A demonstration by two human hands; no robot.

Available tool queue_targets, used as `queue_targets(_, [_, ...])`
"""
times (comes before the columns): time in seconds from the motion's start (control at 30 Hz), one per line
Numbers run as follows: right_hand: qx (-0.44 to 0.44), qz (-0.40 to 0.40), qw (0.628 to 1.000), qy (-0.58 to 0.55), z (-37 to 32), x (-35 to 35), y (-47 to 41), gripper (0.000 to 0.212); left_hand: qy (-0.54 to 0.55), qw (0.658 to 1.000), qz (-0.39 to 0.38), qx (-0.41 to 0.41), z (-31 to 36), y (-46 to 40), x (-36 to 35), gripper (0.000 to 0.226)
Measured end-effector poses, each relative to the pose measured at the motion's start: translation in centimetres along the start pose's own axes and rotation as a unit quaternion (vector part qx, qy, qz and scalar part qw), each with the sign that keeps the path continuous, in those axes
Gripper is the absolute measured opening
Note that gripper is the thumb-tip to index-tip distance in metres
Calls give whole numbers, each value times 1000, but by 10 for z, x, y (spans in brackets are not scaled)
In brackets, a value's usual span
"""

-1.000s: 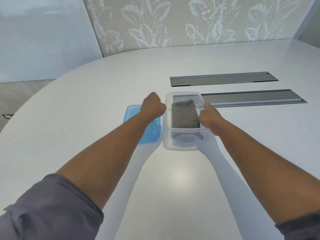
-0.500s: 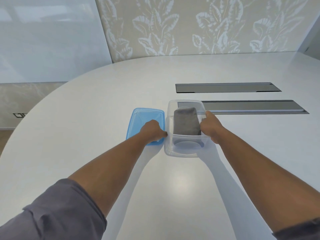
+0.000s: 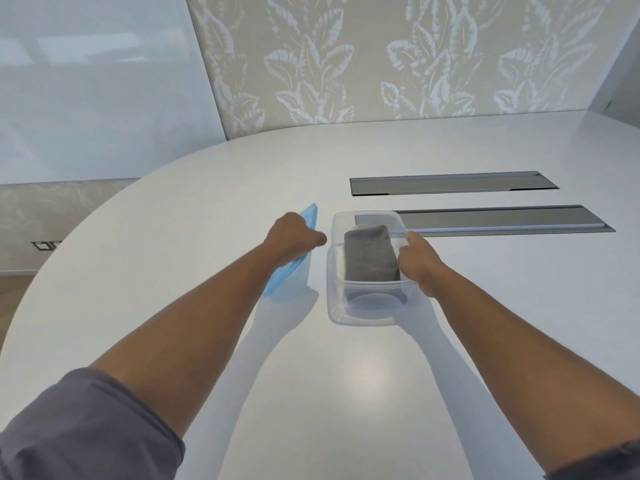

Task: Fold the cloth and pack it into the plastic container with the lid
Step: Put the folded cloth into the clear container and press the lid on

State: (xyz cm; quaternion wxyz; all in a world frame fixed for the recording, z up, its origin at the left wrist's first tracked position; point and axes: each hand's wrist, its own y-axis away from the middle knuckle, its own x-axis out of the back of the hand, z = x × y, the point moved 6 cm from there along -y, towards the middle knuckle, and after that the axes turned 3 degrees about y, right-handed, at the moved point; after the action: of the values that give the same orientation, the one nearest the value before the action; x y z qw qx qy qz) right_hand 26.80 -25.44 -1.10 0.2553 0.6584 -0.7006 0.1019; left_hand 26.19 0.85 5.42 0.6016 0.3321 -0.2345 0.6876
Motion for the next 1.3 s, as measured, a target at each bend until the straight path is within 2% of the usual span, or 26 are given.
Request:
queue_targets(0.1, [10, 2, 1000, -16, -3, -3, 5, 42, 56, 998, 5, -7, 17, 5, 13, 27])
queue_targets(0.5, [-8, 18, 998, -56, -7, -17, 21, 30, 114, 988, -29, -100, 97, 45, 36, 19])
queue_targets(0.6, [-11, 11, 997, -71, -7, -21, 23, 32, 171, 979, -55, -95, 103, 53, 38, 9])
queue_targets(0.7, [-36, -13, 991, -125, -5, -27, 27, 27, 232, 967, -87, -67, 97, 56, 34, 11])
queue_targets(0.8, [-69, 16, 968, -239, -1, -24, 29, 33, 343, 930, -120, -50, 80, 56, 24, 4])
queue_targets(0.9, [-61, 90, 951, -288, -5, -7, 30, 26, 476, 865, -155, -30, 59, 53, 12, 15])
queue_targets(1.03, [-18, 52, 952, -302, -26, -2, 30, 41, 563, 808, -174, -1, 42, 52, -5, 17])
queue_targets(1.13, [-5, 49, 951, -304, -35, -1, 32, 26, 593, 790, -152, 24, 34, 50, -14, 16])
queue_targets(1.17, [-1, 58, 954, -293, -35, 0, 32, 19, 586, 798, -132, 40, 31, 49, -16, 12])
queue_targets(1.2, [4, 66, 957, -281, -35, 1, 32, 16, 555, 823, -106, 57, 27, 48, -18, 7])
queue_targets(1.23, [10, 70, 960, -272, -35, 2, 32, 18, 499, 860, -77, 72, 22, 46, -19, 5])
queue_targets(1.3, [19, 78, 964, -255, -35, 3, 31, 29, 377, 922, -30, 82, 11, 43, -20, 16])
